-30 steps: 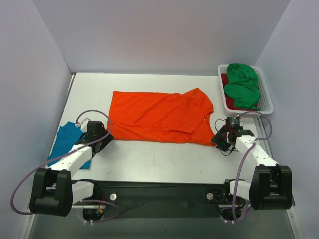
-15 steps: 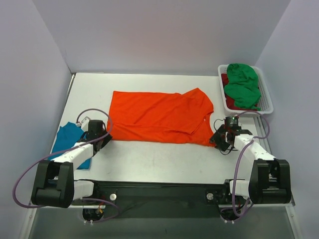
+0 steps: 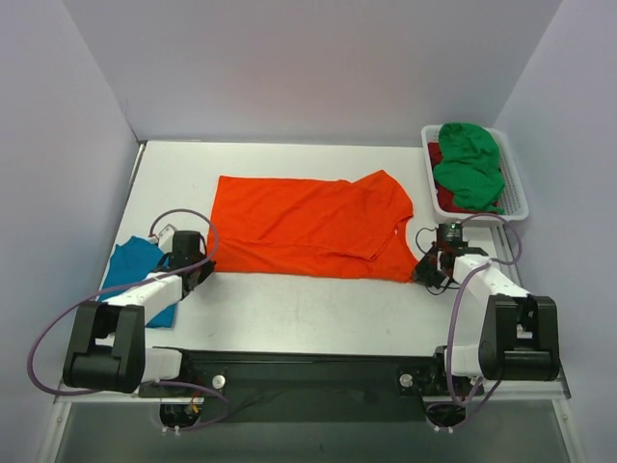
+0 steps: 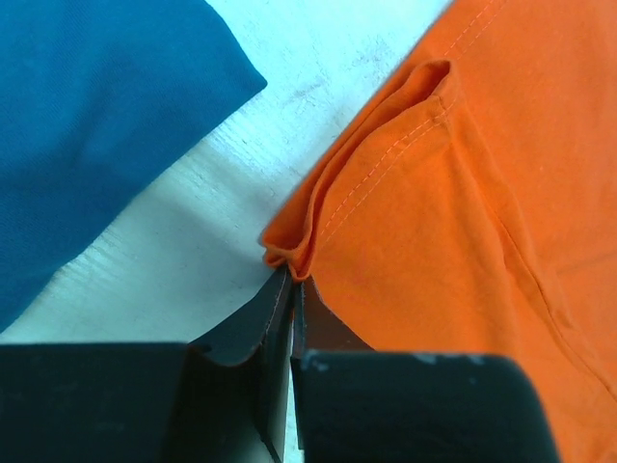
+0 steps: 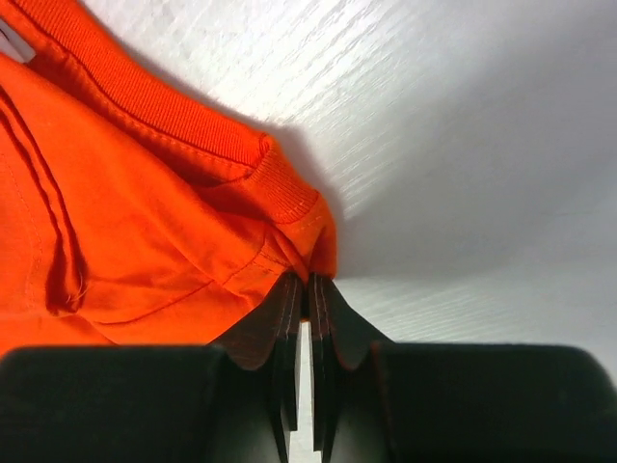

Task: Fold and stack the t-shirts
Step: Fold the flattened tshirt in 1/3 of the way

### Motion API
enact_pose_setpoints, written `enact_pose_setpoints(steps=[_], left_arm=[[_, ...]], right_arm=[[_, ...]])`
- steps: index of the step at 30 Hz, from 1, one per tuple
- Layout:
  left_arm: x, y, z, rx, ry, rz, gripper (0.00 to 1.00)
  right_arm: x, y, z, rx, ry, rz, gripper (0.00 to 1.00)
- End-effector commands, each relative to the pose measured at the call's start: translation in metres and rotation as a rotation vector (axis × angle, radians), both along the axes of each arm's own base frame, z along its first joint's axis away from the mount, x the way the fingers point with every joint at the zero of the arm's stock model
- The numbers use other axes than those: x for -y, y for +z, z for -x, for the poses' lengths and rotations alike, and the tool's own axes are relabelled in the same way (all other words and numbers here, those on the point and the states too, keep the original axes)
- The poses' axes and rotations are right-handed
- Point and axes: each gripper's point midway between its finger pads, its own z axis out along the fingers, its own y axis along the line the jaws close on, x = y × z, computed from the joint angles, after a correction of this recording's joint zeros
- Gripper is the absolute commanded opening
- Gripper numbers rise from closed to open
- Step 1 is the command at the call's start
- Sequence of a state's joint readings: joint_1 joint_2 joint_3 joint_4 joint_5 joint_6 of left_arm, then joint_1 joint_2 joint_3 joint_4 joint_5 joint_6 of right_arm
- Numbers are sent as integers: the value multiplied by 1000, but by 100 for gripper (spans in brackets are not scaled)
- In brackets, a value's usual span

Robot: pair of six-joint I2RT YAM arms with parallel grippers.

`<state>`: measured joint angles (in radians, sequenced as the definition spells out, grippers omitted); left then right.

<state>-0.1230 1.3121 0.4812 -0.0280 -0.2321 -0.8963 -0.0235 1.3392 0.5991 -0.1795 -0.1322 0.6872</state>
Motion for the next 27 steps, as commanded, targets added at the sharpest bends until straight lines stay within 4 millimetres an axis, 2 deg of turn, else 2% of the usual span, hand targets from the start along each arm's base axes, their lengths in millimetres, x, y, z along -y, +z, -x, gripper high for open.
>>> enact_pose_setpoints(steps=[1, 5, 11, 13, 17, 18, 21, 23, 24, 25, 26, 27], left_arm=[[-3, 23, -14, 45, 6, -17, 0], [-11, 31, -6, 30, 30, -46, 0], [-18, 41, 14, 15, 56, -63, 0], [-19, 43, 23, 18, 66, -56, 0], [-27, 31, 48, -22, 97, -73, 0], [-29, 23, 59, -55, 107, -77, 0], [-32, 22, 72, -62, 125, -76, 0], [-34, 26, 80, -53, 151, -70, 0], [-34, 26, 83, -49, 153, -64, 0], [-34, 29, 84, -27, 159, -55, 5], [-34, 30, 84, -19, 162, -49, 13], [-32, 31, 85, -17, 155, -38, 22]], right_arm=[[14, 12, -3, 0, -17, 25, 0], [27, 23, 4, 9, -40, 32, 0], [31, 32, 23, 2, -58, 17, 0], [26, 28, 33, -12, -62, -10, 0], [20, 18, 52, -42, -74, -39, 0], [20, 18, 56, -40, -85, -43, 0], [18, 11, 70, -60, -115, -77, 0], [14, 14, 74, -42, -133, -112, 0], [13, 15, 77, -48, -151, -118, 7], [14, 18, 78, -34, -153, -113, 14], [17, 20, 78, -27, -160, -97, 22], [17, 21, 79, -24, -161, -90, 38]])
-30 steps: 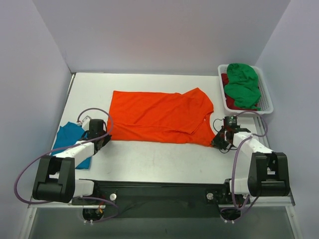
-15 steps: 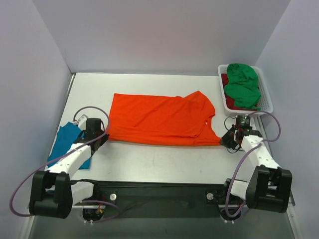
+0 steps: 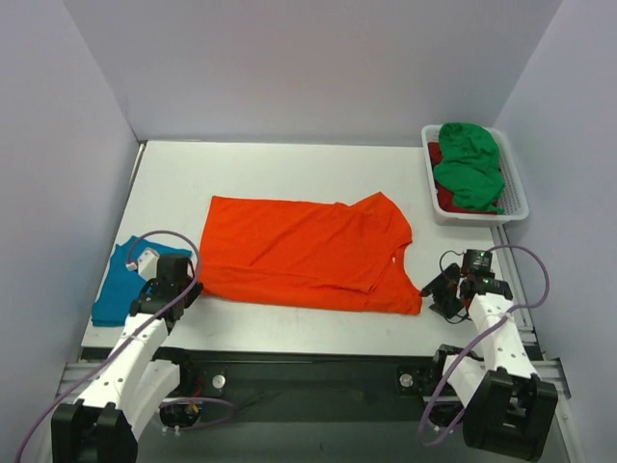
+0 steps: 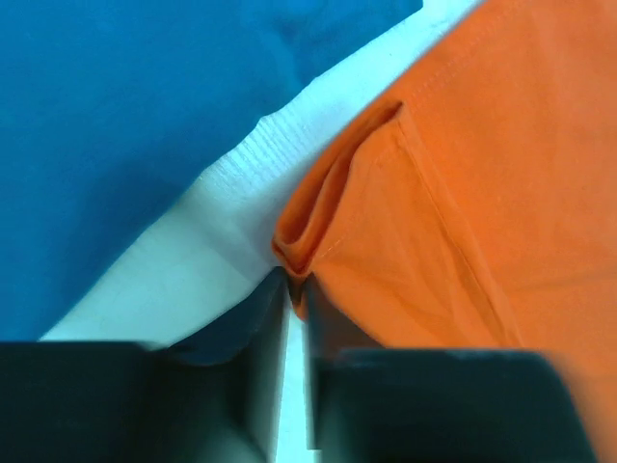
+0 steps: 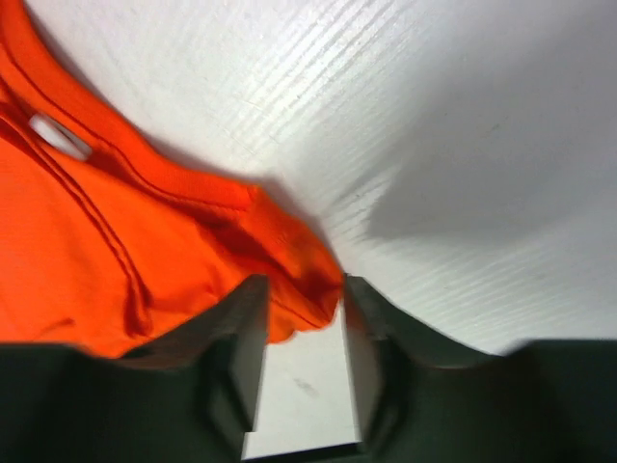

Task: Fold and stack the t-shirts
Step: Fold the flattened tshirt in 1/3 of the way

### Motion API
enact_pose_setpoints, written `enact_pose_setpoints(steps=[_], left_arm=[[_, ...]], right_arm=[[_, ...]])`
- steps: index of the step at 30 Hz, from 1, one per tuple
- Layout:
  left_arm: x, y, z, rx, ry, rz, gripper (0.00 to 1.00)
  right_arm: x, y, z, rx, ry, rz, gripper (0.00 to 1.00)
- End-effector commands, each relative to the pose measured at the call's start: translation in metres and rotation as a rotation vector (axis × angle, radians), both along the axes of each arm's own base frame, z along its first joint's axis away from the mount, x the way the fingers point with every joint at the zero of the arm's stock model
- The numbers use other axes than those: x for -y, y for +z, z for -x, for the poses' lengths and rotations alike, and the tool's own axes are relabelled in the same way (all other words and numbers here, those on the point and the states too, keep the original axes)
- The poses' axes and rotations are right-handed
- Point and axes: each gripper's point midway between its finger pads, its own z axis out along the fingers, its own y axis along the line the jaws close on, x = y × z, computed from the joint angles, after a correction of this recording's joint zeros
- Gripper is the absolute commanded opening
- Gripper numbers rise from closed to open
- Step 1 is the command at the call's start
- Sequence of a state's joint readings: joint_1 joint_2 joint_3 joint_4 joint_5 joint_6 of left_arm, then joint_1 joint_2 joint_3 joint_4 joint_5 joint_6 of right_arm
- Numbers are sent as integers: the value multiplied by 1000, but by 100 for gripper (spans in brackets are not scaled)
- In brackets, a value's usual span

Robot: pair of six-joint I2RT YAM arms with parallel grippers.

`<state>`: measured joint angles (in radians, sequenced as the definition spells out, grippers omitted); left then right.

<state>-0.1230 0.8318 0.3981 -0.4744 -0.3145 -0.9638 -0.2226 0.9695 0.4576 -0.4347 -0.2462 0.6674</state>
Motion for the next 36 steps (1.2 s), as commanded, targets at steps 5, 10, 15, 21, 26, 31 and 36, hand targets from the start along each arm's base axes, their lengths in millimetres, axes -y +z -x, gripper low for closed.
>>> enact_pose_setpoints(steps=[5, 10, 15, 21, 26, 31, 36], left_arm=[[-3, 22, -5, 79, 5, -8, 66], [12, 40, -22, 120, -82, 18, 67], [23, 53, -35, 139, -153, 8, 67], [34, 56, -42, 146, -209, 13, 67], [41, 55, -44, 148, -244, 18, 66], [46, 56, -46, 155, -267, 27, 66], [49, 56, -48, 161, -277, 32, 66]], right_arm=[[-6, 24, 1, 94, 69, 14, 52], [-28, 55, -25, 193, 233, 144, 51], [-80, 59, -43, 179, 368, 224, 46], [-119, 37, -58, 159, 399, 247, 39], [-128, 25, -60, 140, 405, 259, 39], [-136, 13, -63, 126, 407, 234, 40], [-142, 3, -61, 102, 419, 227, 39]])
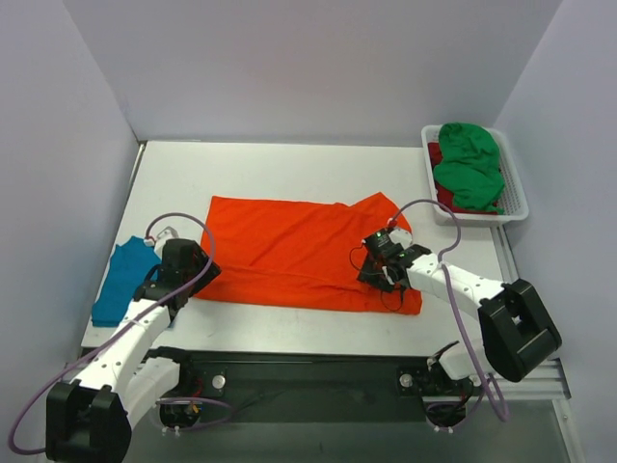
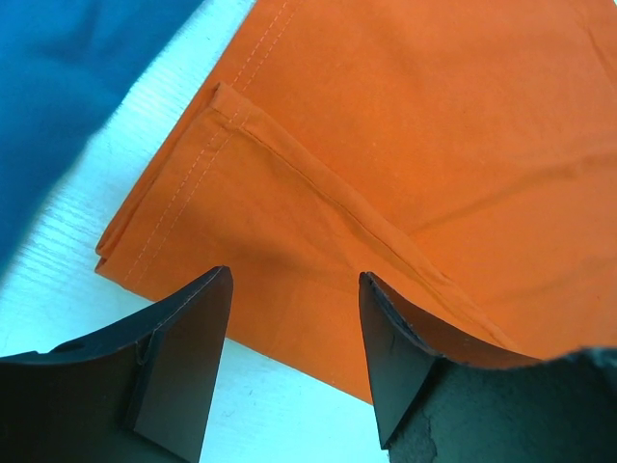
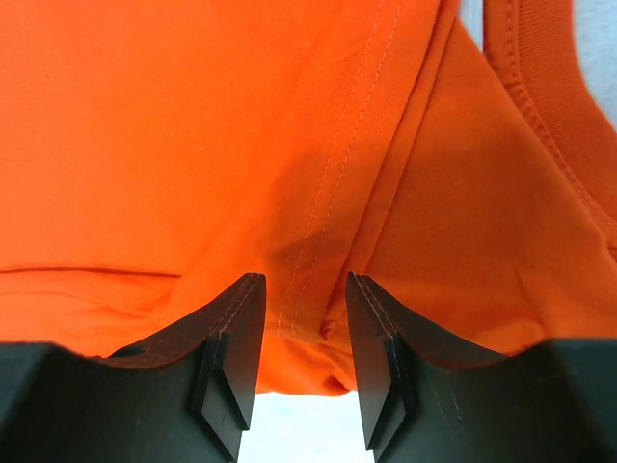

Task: Fold and stack the t-shirts
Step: Fold the flattened tshirt in 1/3 of the way

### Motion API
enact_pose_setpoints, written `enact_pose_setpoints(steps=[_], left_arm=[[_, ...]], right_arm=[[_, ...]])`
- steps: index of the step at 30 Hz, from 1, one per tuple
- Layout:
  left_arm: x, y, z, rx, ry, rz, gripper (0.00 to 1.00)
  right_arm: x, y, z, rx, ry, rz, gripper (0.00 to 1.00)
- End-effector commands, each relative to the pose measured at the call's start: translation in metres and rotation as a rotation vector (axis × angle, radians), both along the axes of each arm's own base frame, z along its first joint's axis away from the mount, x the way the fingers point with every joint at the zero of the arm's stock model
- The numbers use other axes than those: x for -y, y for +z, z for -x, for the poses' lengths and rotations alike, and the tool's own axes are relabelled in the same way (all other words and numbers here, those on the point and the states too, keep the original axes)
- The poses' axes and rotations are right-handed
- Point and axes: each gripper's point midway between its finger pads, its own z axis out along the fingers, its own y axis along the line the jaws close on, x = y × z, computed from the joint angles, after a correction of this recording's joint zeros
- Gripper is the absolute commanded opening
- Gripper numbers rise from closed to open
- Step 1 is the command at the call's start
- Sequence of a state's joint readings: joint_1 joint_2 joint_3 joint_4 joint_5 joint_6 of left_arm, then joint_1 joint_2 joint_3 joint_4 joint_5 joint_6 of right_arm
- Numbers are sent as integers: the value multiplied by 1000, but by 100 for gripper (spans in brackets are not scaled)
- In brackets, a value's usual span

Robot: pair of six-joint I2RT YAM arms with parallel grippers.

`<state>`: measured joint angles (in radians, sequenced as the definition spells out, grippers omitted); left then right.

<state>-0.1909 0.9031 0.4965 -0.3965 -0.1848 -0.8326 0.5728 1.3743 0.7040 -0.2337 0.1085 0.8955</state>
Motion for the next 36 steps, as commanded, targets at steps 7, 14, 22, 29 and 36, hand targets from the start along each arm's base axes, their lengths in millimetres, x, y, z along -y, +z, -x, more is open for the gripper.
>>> enact_pose_setpoints(steps=[7, 14, 22, 29, 36], left_arm=[[10, 23, -19, 87, -33, 18, 65], [12, 24, -22, 89, -39, 16, 65], [12, 20, -24, 80, -42, 8, 65], [12, 17, -32, 60, -36, -5, 64], [13, 11, -41, 31, -27, -17, 64]], right_arm=[[-3, -3, -2, 13, -24, 8, 38], [-8, -5, -7, 2, -13, 12, 15], [-33, 17, -40, 35, 42, -4, 5], [-54, 18, -68, 19, 107, 19, 4], [-79, 22, -90, 27, 210, 13, 8]])
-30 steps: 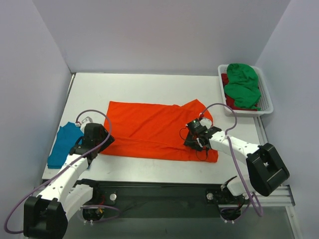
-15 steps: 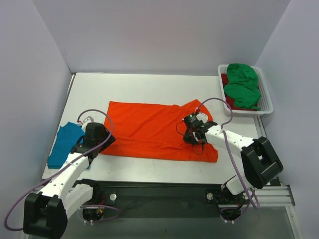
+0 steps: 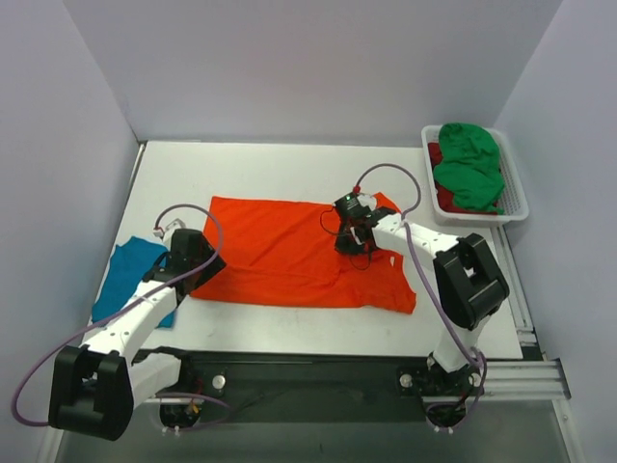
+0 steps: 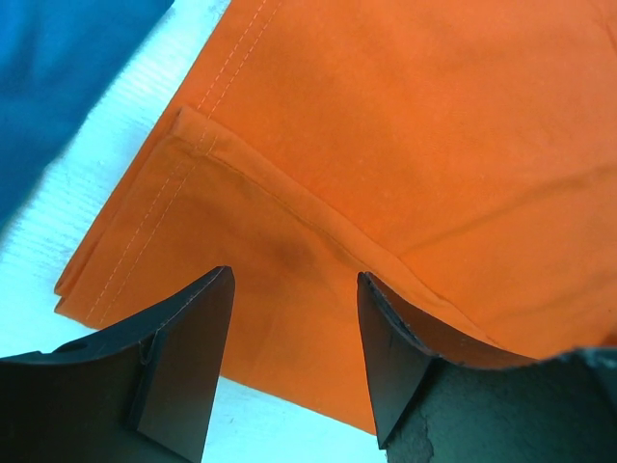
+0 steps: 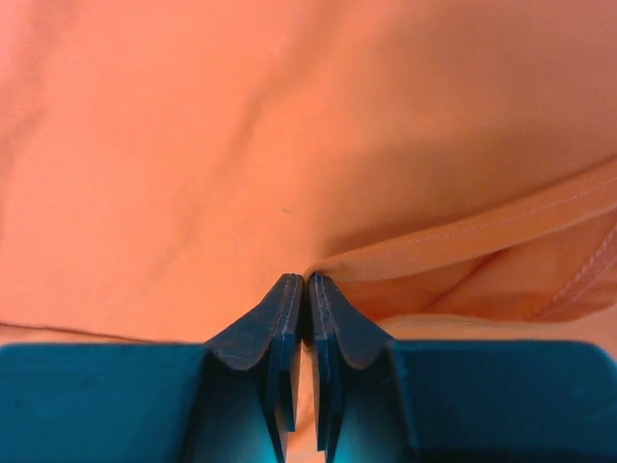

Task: Fold and stack the t-shirts
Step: Fold the flattened tshirt in 1/3 of the way

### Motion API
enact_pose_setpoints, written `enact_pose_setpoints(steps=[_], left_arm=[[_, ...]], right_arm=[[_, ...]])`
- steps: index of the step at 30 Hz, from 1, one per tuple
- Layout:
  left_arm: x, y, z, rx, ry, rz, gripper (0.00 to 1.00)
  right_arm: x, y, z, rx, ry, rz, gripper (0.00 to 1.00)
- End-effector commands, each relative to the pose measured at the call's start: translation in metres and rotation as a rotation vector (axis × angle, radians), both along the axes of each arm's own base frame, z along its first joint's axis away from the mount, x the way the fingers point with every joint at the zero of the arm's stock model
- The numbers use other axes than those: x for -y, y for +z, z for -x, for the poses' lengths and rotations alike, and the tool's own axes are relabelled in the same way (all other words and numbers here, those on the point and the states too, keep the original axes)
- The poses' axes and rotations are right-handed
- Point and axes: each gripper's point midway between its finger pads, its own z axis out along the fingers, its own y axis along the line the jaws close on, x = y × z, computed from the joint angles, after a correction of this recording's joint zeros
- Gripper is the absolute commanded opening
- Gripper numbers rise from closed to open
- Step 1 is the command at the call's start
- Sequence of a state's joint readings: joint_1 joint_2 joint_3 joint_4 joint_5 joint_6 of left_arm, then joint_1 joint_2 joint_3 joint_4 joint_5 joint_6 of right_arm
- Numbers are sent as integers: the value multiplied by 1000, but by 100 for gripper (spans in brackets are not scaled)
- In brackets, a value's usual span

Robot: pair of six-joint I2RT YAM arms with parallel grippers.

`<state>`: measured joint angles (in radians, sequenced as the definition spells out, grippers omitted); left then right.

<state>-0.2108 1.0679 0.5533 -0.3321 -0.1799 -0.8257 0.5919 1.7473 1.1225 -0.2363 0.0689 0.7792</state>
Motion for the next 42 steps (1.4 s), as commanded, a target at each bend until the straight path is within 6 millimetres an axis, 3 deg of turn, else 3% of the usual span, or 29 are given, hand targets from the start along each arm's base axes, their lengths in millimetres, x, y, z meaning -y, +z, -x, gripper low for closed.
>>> enact_pose_setpoints(steps=[1, 8, 11, 14, 19, 23, 26, 29, 36, 42], left_arm=[[2, 19, -22, 71, 3, -9, 64], [-5, 14, -30, 36, 63, -40, 64], [-15, 10, -32, 0, 111, -85, 63], [-24, 9, -38, -33, 164, -125, 61], [-29, -2, -43, -99, 210, -160, 60], [-35, -8, -44, -114, 232, -175, 59], [-35, -11, -46, -110, 235, -170, 59], [-35, -14, -46, -112, 236, -170, 59], [-37, -18, -44, -115, 239, -171, 59], [-37, -21, -44, -119, 242, -167, 59]], right_arm=[[-13, 8, -7, 5, 96, 20, 11], [-8, 13, -2, 4, 157, 94, 53], [6, 19, 4, 24, 138, 127, 60], [23, 44, 12, 88, 92, 107, 61], [69, 49, 33, 103, -45, 75, 61], [113, 21, 80, 47, -200, 20, 60], [132, 2, 110, 22, -302, -36, 60], [139, 1, 120, 71, -362, -87, 60], [143, -30, 127, 30, -404, -139, 62], [169, -54, 137, -73, -481, -82, 60]])
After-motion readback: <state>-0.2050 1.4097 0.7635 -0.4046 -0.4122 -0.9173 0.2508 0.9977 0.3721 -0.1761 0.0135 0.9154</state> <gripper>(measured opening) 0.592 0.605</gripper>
